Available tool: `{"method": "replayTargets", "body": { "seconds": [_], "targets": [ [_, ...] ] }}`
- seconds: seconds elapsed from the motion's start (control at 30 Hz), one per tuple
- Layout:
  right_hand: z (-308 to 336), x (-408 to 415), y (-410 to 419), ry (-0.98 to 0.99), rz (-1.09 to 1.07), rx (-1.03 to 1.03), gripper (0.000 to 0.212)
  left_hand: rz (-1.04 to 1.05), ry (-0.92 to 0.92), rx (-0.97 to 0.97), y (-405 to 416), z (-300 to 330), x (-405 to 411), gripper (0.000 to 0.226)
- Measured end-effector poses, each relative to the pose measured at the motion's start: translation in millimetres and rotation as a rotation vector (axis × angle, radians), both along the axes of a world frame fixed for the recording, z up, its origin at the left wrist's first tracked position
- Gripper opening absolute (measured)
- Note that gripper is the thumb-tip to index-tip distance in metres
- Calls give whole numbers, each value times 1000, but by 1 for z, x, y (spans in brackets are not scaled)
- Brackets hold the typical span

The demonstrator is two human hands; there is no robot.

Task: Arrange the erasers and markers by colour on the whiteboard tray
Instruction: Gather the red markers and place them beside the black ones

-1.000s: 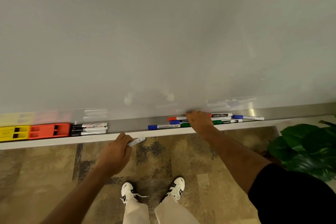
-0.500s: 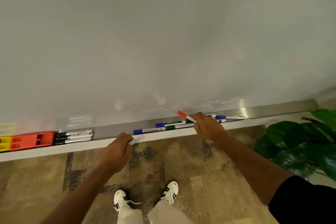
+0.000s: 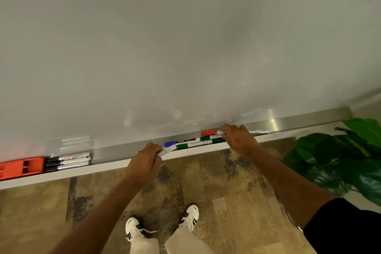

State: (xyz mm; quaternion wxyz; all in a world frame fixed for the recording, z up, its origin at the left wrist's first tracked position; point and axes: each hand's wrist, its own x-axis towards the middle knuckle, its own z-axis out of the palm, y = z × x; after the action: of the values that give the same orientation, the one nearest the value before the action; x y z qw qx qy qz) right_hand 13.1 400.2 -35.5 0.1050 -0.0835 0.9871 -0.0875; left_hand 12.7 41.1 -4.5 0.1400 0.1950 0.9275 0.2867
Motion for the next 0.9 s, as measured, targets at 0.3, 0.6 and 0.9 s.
{"method": "replayTargets", "body": {
  "seconds": [0.3, 0.6, 0.9],
  "targets": [
    [-20, -14, -16, -84, -109, 103, 27, 10, 5, -18, -10, -4, 7, 20],
    [-21, -20, -16, -112, -117, 142, 24, 21, -3, -51, -16, -8, 8, 13],
    [-18, -13, -16, -78, 24, 182, 43, 43, -2, -15, -20, -2, 9, 20]
  ]
}}
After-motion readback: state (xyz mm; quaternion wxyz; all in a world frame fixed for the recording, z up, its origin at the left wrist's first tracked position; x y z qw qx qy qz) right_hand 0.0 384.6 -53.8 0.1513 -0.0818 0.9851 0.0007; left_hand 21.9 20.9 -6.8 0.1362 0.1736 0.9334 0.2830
